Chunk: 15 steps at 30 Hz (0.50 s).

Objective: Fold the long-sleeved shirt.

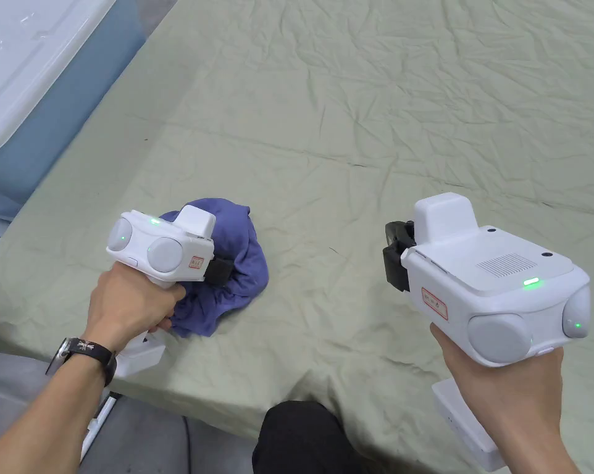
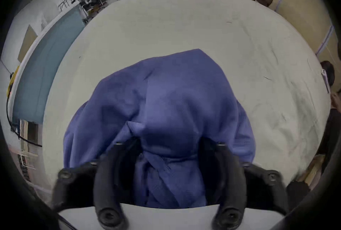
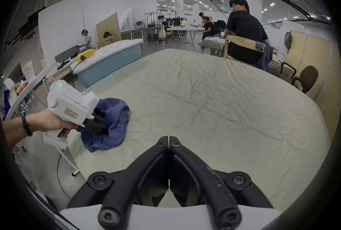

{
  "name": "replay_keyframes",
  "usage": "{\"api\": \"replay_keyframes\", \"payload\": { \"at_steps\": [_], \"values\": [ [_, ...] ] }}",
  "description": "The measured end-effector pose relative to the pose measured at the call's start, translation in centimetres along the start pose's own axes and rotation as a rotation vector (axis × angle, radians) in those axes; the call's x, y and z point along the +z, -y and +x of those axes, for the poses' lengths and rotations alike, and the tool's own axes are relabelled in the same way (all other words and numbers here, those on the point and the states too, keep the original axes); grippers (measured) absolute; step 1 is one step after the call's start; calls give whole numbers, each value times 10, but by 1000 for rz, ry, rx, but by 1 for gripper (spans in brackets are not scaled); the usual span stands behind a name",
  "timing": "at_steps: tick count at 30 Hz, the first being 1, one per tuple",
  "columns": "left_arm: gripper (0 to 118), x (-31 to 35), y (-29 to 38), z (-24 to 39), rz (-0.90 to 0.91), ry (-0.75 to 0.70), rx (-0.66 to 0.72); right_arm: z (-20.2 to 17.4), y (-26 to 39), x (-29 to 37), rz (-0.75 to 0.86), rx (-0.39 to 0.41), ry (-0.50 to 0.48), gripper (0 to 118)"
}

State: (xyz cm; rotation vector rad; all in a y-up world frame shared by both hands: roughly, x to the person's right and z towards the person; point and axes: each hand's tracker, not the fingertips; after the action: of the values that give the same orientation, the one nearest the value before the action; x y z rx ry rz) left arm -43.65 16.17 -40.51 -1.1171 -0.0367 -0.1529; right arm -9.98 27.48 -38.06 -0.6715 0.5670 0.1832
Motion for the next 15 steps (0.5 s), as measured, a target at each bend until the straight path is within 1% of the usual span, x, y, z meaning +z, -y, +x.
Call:
{"api": "replay_keyframes", "payload": {
  "at_steps": [1, 2, 3, 4, 8, 11, 14, 15],
  "values": [
    [32, 4, 0, -1, 28, 12, 15, 1, -1, 1, 2, -5, 2, 1],
    [18, 8, -1, -2, 47, 25, 42, 1, -1, 2, 5, -9, 3, 1],
    [18, 11, -1, -2, 53, 0, 63, 1, -2, 3, 8, -11, 2, 1],
    [16, 12, 1, -2, 42, 14, 72, 1, -2, 4, 10, -13, 2, 1],
    [15, 27, 10, 0, 92, -10, 72, -2, -4, 12, 24, -7, 11, 1],
    [14, 57, 13, -1, 186, -13, 142, -1, -8, 24, 46, -11, 12, 1],
    [14, 101, 15, 2, 330, -57, 188, 0, -13, 38, 77, -8, 23, 1],
    [14, 115, 13, 3, 351, -62, 195, 1, -15, 44, 90, -14, 25, 1]
  ]
}}
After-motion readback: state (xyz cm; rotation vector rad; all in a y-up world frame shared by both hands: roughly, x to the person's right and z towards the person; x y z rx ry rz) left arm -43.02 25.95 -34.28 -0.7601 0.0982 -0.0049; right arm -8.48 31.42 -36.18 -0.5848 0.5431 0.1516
